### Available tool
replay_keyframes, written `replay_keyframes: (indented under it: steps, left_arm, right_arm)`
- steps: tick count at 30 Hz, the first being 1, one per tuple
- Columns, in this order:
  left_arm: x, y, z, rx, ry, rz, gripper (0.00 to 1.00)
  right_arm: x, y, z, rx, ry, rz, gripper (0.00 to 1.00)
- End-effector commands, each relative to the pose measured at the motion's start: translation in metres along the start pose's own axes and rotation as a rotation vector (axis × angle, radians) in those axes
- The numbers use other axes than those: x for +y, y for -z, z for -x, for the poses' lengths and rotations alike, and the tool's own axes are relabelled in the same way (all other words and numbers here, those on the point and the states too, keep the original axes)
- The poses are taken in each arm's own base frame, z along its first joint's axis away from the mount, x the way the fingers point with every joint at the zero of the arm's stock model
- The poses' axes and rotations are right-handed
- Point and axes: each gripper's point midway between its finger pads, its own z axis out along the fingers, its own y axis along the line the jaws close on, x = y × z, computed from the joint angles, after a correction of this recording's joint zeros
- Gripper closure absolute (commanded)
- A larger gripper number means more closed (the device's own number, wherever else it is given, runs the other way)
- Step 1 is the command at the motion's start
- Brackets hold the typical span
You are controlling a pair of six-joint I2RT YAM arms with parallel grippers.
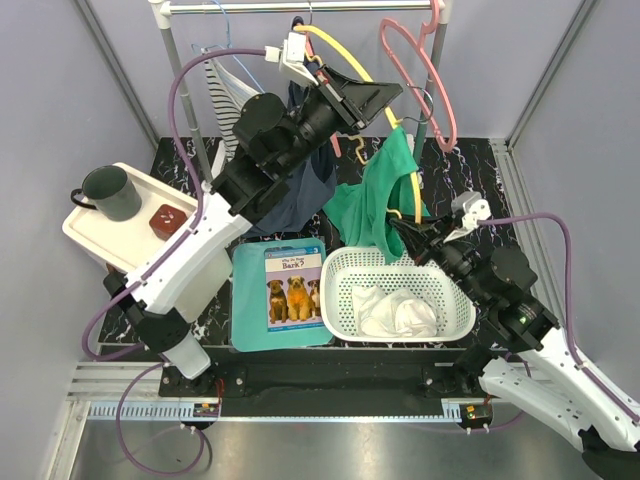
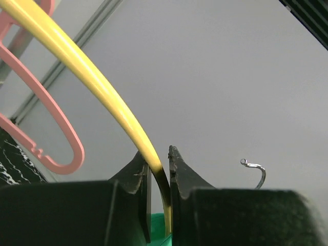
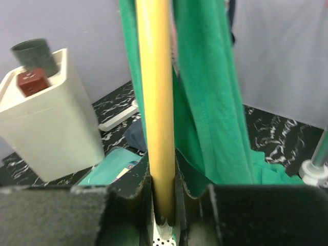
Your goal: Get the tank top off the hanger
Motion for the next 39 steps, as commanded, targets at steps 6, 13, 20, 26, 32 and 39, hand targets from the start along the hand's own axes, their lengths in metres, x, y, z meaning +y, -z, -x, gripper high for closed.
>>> replay_keyframes:
  steps: [6, 13, 20, 26, 32, 39]
  left_arm:
    - [0.034, -0.039, 0.040, -0.165, -0.723, 0.032, 1.00]
    - [0.024, -0.043, 0.046, -0.167, -0.829, 0.002, 1.00]
    - [-0.011, -0.018, 0.047, -0.179, -0.611, -0.032, 1.00]
    - [-0.035, 0.011, 0.050, -0.180, -0.263, -0.045, 1.00]
    - [-0.044, 0.030, 0.039, -0.165, 0.052, -0.038, 1.00]
    - [-0.031, 0.042, 0.014, -0.138, 0.256, 0.000, 1.00]
  right_arm:
    - [-0.058, 0.002, 0.000, 0.028, -0.183, -0.396, 0.21]
    - [-0.062, 0.019, -0.031, 0.095, -0.202, -0.425, 0.10]
    - [-0.042, 0.015, -0.041, 0.147, -0.185, -0.299, 0.12]
    - [0.009, 0.021, -0.019, 0.126, -0.126, 0.015, 0.14]
    - [0.019, 0.034, 0.020, 0.005, -0.033, 0.094, 0.13]
    - [0.021, 0.038, 0.041, -0.057, 0.006, 0.112, 0.14]
